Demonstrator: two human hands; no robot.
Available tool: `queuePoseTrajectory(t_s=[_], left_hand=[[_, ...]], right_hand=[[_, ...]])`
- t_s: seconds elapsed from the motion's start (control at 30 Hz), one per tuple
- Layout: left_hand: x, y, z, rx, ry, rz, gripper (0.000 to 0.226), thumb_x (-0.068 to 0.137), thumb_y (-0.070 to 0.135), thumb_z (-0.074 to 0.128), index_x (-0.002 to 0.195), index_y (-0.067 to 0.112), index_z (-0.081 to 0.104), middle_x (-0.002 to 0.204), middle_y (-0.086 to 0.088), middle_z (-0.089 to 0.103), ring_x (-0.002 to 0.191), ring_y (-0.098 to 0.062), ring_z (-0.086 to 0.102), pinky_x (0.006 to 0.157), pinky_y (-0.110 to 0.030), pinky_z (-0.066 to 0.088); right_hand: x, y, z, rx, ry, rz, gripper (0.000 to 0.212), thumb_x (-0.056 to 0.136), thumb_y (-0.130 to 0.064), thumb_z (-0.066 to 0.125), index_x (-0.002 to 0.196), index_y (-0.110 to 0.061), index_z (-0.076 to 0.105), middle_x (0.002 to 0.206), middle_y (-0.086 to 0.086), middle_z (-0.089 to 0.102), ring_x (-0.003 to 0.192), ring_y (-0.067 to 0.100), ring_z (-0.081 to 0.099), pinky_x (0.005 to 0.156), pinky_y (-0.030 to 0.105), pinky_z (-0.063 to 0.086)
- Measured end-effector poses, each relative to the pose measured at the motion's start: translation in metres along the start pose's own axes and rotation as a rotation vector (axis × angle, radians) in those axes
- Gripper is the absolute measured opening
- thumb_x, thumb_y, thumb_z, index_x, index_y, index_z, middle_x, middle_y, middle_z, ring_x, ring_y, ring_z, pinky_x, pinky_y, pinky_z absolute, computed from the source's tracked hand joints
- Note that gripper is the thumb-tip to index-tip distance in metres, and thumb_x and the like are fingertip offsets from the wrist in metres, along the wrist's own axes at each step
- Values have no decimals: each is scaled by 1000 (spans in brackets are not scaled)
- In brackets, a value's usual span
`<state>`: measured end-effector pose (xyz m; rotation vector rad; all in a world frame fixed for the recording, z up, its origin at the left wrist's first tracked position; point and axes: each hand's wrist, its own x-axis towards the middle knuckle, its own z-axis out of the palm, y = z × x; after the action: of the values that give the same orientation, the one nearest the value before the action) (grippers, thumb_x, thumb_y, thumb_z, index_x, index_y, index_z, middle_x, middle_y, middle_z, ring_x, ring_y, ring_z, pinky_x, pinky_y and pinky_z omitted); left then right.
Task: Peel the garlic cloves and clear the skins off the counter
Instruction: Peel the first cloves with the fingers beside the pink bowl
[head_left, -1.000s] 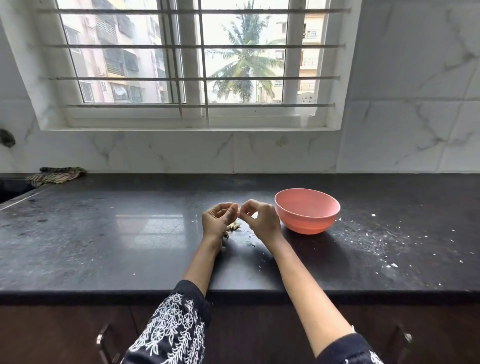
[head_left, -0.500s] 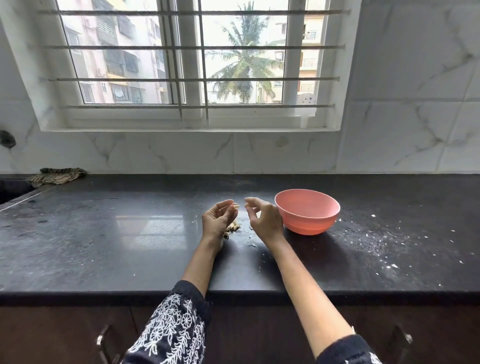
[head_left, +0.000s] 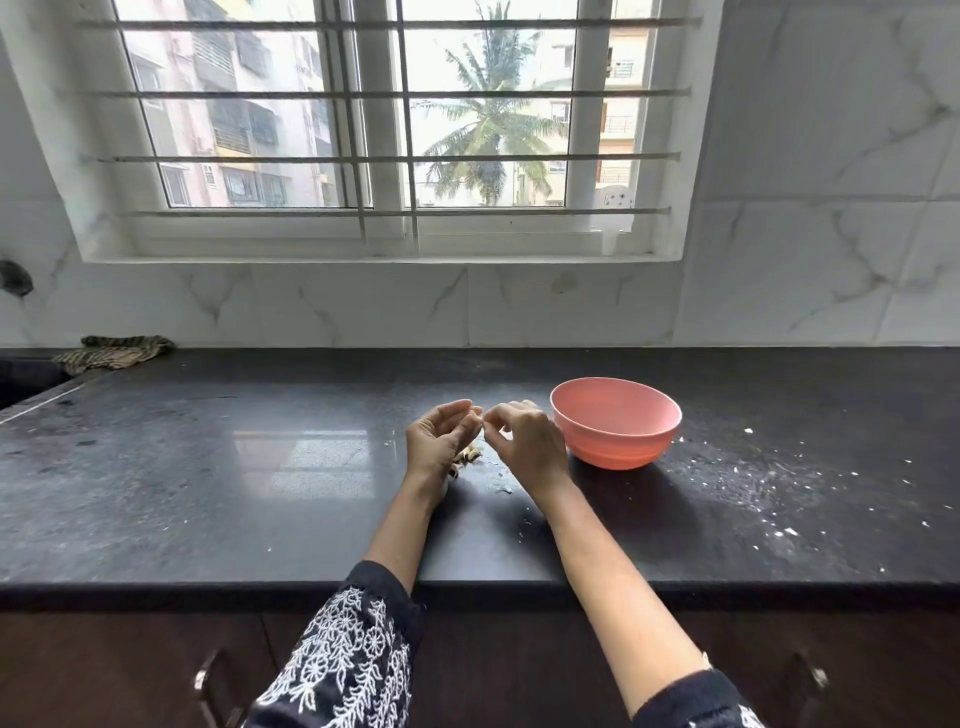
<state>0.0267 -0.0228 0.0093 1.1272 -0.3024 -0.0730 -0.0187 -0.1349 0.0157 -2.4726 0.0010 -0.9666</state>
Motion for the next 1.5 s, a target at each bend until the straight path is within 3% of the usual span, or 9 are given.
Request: queuePoseTrajectory(t_s=[0.37, 0.53, 0.63, 0.8, 1.03, 1.5], left_hand=[[1, -2, -2, 80, 2, 36, 19, 80, -11, 62, 98, -3, 61, 66, 4, 72, 64, -4, 67, 66, -16, 55], [-1, -1, 0, 116, 2, 49, 15, 79, -11, 63, 89, 1, 62, 62, 5, 70, 58, -3, 65, 61, -15, 55], [-1, -1, 0, 115, -1, 47, 16, 80, -10, 63, 88, 3, 62, 62, 6, 70, 58, -3, 66, 59, -15, 54], [1, 0, -2, 48, 24, 16, 16, 82, -9, 61, 90, 4, 62, 65, 5, 71, 61, -6, 67, 60, -17, 55], [0, 2, -1, -3, 22, -17, 17, 82, -8, 62, 89, 7, 64, 67, 4, 72, 61, -6, 67, 60, -18, 55], [-2, 2, -2, -12, -12, -12, 16, 82, -7, 62, 89, 8, 63, 68, 4, 72, 61, -7, 68, 59, -17, 55]], right_hand=[[1, 1, 1, -128, -36, -40, 22, 90, -27, 52, 83, -11, 66, 87, 3, 68, 92, 22, 57, 68, 36, 44], [1, 0, 2, -139, -44, -43, 20, 88, -25, 53, 81, -11, 66, 85, 4, 68, 92, 23, 57, 66, 34, 40], [1, 0, 2, -73, -23, -4, 19, 86, -28, 57, 80, -14, 67, 83, 2, 68, 87, 20, 59, 67, 31, 40], [3, -2, 5, 243, 25, 90, 13, 81, -31, 67, 81, -19, 64, 75, -6, 67, 71, 13, 60, 65, 29, 48], [2, 1, 8, 247, 36, 14, 13, 81, -31, 68, 84, -21, 61, 74, -10, 58, 71, 11, 53, 62, 29, 45], [4, 3, 10, 296, 5, 29, 17, 77, -33, 60, 74, -16, 61, 73, -8, 60, 70, 11, 53, 65, 29, 45]])
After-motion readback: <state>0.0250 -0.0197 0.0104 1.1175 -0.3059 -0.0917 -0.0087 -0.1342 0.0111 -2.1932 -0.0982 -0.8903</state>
